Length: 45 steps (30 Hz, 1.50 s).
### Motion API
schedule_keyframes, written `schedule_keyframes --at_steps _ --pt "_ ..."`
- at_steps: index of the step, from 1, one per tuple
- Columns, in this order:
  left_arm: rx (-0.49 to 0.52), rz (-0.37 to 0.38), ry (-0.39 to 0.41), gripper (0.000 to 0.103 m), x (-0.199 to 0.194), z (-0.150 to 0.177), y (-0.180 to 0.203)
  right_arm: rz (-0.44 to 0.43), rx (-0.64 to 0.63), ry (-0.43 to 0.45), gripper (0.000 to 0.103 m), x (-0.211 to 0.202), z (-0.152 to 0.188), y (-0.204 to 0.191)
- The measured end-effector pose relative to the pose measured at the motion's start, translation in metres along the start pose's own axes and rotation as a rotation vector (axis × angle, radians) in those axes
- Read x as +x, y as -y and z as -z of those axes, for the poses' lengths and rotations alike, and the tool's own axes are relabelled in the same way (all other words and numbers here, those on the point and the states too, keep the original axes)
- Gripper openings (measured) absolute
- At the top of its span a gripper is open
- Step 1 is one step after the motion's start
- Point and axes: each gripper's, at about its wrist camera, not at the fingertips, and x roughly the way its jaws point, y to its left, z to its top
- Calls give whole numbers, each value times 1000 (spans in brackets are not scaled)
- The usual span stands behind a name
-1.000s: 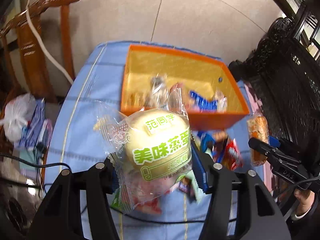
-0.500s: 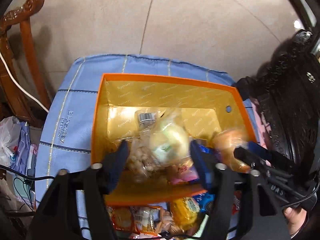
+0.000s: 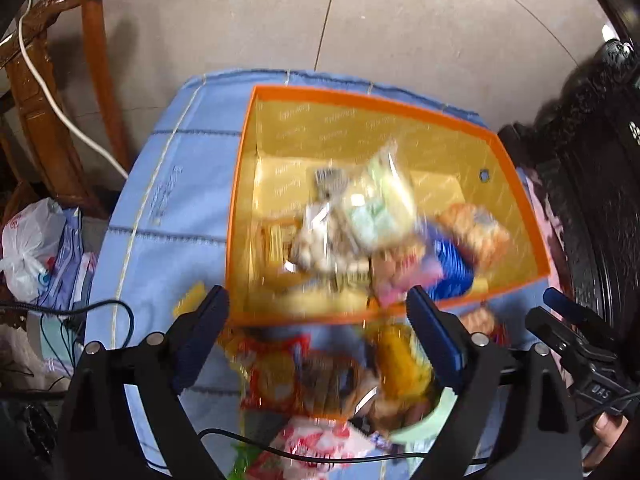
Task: Organize snacks
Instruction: 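Carry both packs over the orange box and open both grippers, then grasp the pink fruit bag with the left gripper while the right grasps the mint-green bag, then carry both bags into the orange box and open both grippers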
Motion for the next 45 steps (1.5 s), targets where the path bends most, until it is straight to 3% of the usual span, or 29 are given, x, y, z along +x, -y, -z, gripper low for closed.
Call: schedule_keyframes --at_steps 6,12,19,21,24,26,29,33,37,45 --pt "2 -25 -59 90 -6 44 -7 -31 -43 -56 95 -14 48 -12" --pt "-22 -46 -129 91 -6 87 -20 -49 -134 -171 95 2 97 -38" --pt "-37 -73 -165 92 -7 114 -33 -10 -254 -204 93 31 113 -73" --pt "-39 -81 -165 92 -10 120 -37 10 -305 -193 80 39 114 -79" --pt "-38 -94 -173 92 -10 124 -40 99 -393 -215 51 49 121 -88" --pt "-30 -100 -175 92 -10 128 -41 66 -368 -213 43 41 118 -83" --pt "21 -109 -188 94 -4 134 -34 -10 -312 -214 42 18 118 -72" --pt "164 -155 -223 94 13 146 -12 -53 -259 -222 42 -7 131 -56" --pt "261 -234 -208 99 27 153 1 -49 -204 -259 42 -13 147 -39" --pt "312 -222 -288 97 72 161 5 -48 -177 -283 43 -16 160 -31"
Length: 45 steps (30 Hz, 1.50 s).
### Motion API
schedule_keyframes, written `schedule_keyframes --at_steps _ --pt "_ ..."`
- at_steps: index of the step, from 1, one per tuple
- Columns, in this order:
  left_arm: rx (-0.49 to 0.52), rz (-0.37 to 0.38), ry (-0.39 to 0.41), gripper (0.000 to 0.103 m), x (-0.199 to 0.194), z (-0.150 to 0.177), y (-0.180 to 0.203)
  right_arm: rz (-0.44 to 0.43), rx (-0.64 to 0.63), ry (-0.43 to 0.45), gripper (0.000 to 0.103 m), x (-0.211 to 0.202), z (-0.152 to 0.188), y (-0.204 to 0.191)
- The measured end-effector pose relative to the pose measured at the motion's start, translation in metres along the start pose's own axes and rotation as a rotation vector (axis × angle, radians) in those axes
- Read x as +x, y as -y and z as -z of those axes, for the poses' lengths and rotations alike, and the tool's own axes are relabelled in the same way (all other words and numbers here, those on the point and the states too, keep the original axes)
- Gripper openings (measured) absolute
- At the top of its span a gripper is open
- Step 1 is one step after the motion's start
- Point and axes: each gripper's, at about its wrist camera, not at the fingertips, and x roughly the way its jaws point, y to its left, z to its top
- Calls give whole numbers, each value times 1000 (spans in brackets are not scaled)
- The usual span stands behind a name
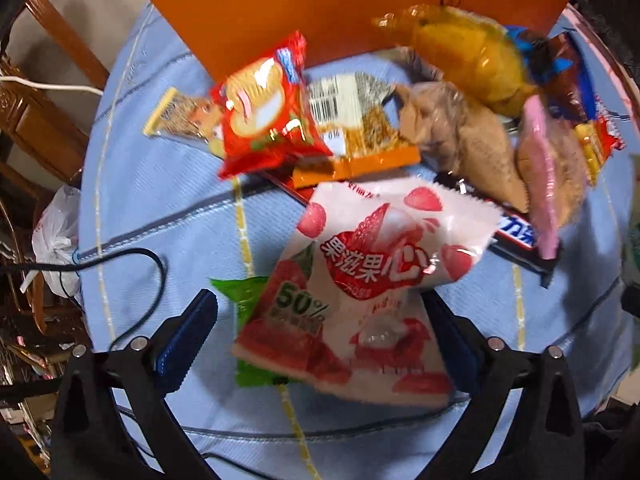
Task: Organize snacks
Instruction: 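Carry both bags into the orange box and open both grippers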
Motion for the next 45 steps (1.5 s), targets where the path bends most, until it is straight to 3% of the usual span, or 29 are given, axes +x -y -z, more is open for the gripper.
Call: schedule_keyframes --at_steps 1,3,5,7,15,25,35,45 --pt "-14 27 15 78 -1 2 -2 0 3 -1 43 0 1 0" --pt "-89 92 53 67 -11 3 -12 0 10 0 43 0 2 1" --pt "-133 162 90 35 -25 3 -23 -1 14 7 43 -1 0 3" --pt "-163 206 114 28 -40 2 -32 -9 15 17 43 -5 -3 3" --pt "-180 261 238 27 -100 11 -37 -63 -14 75 43 -24 -23 -6" --pt "-185 292 315 28 -139 -15 -42 -68 -44 213 43 -69 -69 -4" --pt "-156 308 440 28 -179 -97 -43 -8 -6 369 43 -94 -144 18" --pt "-176 310 449 31 -167 -171 -49 9 14 413 48 -78 -218 37"
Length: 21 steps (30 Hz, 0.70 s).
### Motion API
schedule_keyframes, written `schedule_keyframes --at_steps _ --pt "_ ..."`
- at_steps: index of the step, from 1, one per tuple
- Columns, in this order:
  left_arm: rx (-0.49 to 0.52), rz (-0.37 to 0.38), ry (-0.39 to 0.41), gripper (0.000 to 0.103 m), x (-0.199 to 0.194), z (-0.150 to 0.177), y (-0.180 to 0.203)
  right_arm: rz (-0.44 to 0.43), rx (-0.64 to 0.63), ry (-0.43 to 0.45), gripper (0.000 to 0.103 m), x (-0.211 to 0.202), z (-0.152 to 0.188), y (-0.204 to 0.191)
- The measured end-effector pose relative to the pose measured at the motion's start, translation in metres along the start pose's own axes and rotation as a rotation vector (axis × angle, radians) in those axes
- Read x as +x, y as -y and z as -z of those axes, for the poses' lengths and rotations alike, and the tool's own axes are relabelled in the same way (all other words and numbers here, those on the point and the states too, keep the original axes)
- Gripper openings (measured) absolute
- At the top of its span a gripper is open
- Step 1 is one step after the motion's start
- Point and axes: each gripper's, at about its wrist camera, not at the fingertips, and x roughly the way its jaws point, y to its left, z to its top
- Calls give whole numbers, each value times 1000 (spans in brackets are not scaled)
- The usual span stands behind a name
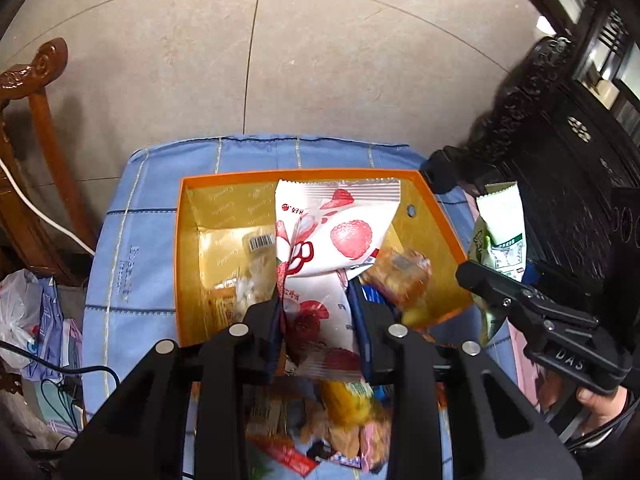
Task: Organize snacks
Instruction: 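Carry both bags into the orange box and open both grippers, then move both grippers back over the remaining snacks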
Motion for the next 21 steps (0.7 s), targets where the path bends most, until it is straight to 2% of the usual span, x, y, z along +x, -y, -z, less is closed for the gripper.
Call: schedule_keyframes --at_steps 1,2,3,4,5,8,12,15,21 --pt "-6 -10 -2 40 6 -5 -3 5 9 1 49 8 -4 3" --pt "-15 -27 -6 66 12 -9 -6 4 21 1 59 13 -6 5" --pt "-35 -57 -6 80 18 -13 -10 -1 33 5 80 16 -6 5" --pt "-59 -82 9 98 19 -14 -14 7 55 19 89 18 -7 8" --pt "-90 -98 31 98 19 -15 -19 24 82 38 96 18 -7 11" --pt "-159 -61 -4 98 27 -13 -33 4 115 33 97 21 2 17" --pt "-188 -91 -53 98 36 -1 -42 12 137 -18 97 27 14 23" --pt "-166 -110 -64 98 35 9 -40 16 154 -29 97 24 25 25" --pt "-84 -196 -163 98 32 43 -36 25 136 -77 97 10 55 14"
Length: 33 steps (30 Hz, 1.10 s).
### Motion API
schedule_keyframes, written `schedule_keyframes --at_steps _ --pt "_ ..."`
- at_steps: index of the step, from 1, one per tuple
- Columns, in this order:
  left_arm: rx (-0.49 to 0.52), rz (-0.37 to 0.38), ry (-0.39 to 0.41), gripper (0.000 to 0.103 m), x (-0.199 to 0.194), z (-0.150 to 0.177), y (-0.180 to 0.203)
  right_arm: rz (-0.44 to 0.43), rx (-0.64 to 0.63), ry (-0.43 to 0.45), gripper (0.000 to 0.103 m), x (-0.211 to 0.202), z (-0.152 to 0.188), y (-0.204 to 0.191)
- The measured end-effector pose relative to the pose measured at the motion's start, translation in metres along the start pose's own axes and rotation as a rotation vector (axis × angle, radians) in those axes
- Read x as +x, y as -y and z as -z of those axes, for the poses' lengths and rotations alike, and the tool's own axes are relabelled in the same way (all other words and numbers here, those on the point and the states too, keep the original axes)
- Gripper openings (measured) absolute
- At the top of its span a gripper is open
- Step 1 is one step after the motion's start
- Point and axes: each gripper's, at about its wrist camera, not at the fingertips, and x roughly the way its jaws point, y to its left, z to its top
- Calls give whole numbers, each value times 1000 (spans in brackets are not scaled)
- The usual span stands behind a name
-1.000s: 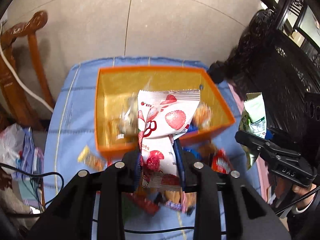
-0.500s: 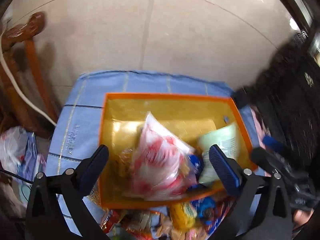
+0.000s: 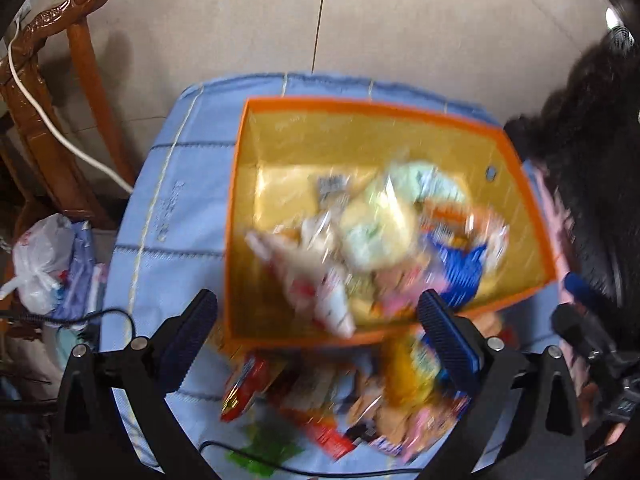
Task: Organize snacks
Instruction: 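Move both grippers back over the remaining snacks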
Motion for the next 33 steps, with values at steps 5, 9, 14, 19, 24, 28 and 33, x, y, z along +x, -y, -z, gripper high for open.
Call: schedule_keyframes --at_steps 5,9,14,19,24,28,33 --pt "-31 -27 -44 98 -5 40 -16 42 -20 -20 99 -16 39 0" --pt "-69 -41 -105 98 -1 72 -31 58 -5 -56 99 -22 71 5" --pt "-110 -35 -141 98 -1 105 -43 31 73 -95 99 -24 103 13" --pt "-105 -1 -118 98 2 132 -44 48 40 -105 99 -24 122 7" --pt "-36 -40 -178 98 25 153 -42 18 62 -164 99 -21 138 8" --pt "25 -109 -184 98 36 164 -42 14 65 -187 99 -21 148 5" --pt "47 -86 -211 98 49 172 -50 22 66 -209 99 -21 158 1"
